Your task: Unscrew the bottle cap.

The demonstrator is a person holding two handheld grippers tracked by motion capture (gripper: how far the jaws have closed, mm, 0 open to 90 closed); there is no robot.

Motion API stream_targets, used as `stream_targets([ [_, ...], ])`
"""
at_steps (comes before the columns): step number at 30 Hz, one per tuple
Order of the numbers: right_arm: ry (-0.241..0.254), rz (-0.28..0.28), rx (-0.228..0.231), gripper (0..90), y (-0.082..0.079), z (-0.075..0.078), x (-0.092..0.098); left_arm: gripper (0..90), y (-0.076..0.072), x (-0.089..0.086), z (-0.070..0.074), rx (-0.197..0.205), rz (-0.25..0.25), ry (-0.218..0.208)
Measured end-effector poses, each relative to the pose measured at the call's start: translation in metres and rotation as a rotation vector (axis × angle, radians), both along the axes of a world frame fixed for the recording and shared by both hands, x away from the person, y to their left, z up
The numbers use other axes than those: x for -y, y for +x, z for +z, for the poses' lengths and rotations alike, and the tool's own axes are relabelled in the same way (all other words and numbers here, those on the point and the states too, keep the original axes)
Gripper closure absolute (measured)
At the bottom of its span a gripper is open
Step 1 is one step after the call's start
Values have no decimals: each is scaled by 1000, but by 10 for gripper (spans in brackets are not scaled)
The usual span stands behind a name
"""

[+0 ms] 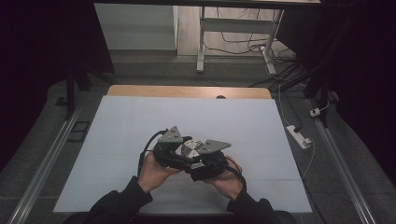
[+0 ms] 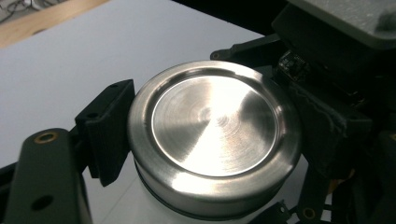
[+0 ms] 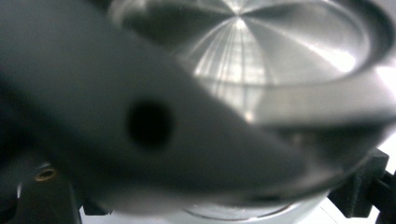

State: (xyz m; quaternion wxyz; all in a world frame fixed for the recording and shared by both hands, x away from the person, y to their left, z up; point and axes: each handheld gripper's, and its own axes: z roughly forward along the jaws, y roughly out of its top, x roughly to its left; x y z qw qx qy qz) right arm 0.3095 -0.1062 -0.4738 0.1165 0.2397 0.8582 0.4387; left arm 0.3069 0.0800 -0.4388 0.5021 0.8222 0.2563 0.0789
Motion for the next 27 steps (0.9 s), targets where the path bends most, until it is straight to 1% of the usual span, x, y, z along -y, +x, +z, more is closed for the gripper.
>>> stream_targets([
  [4, 1, 5, 9, 150, -1, 1, 0, 201, 0, 1, -1, 6, -3, 12],
  [5, 1, 2, 5, 150, -1, 1, 0, 201, 0, 1, -1, 7, -5, 13],
  [8, 5, 4, 2, 150, 0, 1, 1, 202, 0, 0, 1, 0, -11, -2],
  [12, 2, 10, 5, 150, 0, 1, 1, 203, -1, -2, 4, 16, -10, 4],
  [19, 4, 13, 3, 150, 2, 1, 3, 203, 0, -13, 12, 27, 0, -1],
  [24, 7, 6, -4, 150, 3, 1, 5, 203, -2, -21, 17, 31, -3, 3],
  [27, 4, 4, 1, 150, 5, 1, 8, 203, -2, -26, 20, 31, -8, -1],
])
